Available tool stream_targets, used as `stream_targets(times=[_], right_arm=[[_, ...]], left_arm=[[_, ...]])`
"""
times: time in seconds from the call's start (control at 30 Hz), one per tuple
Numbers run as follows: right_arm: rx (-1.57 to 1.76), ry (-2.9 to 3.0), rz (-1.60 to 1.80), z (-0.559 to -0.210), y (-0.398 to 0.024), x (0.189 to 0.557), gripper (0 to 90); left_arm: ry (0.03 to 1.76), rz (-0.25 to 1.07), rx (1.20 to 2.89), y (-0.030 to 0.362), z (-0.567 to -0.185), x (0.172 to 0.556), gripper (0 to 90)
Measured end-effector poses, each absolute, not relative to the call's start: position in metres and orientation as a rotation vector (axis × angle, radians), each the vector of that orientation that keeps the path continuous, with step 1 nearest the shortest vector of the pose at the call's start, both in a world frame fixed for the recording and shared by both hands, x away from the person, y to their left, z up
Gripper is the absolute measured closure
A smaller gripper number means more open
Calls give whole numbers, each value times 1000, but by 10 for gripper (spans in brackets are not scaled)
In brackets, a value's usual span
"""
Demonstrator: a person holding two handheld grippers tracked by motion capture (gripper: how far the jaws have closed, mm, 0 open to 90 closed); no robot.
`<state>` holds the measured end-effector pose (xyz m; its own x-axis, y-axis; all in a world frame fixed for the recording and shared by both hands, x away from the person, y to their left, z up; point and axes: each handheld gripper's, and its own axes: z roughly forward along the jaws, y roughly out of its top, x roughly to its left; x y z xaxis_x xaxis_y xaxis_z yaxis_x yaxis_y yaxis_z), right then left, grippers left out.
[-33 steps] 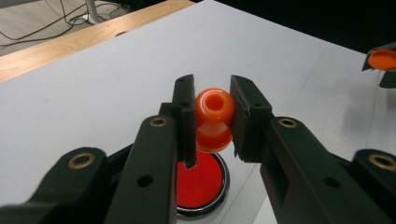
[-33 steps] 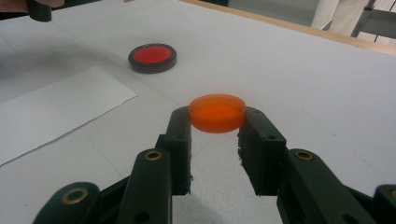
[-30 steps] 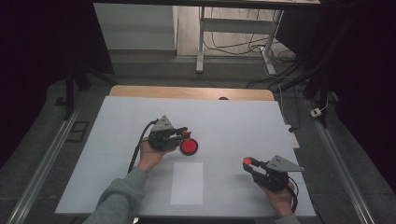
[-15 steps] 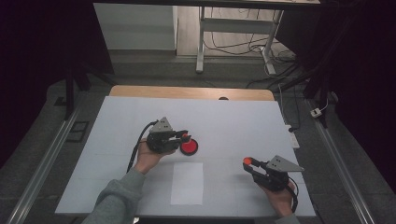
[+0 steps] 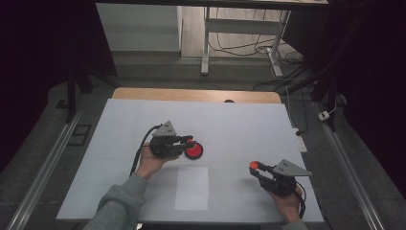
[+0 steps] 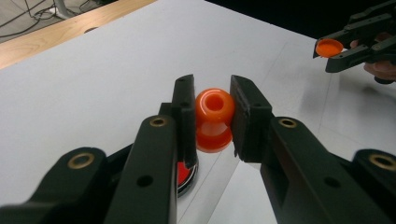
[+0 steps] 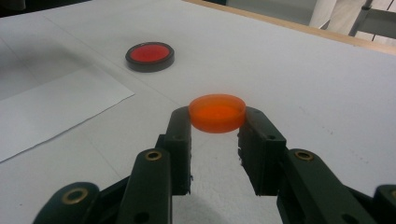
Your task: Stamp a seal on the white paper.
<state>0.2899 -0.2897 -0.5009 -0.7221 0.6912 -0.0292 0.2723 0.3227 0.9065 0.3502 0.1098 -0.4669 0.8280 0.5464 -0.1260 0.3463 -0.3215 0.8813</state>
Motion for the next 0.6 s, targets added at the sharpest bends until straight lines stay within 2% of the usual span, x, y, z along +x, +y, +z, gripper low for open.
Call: stream_targets(times=[0.6], right_arm=[[849, 2186, 1374, -502, -289, 291, 648]], left_arm=[[636, 202, 1959, 108, -466, 341, 731]])
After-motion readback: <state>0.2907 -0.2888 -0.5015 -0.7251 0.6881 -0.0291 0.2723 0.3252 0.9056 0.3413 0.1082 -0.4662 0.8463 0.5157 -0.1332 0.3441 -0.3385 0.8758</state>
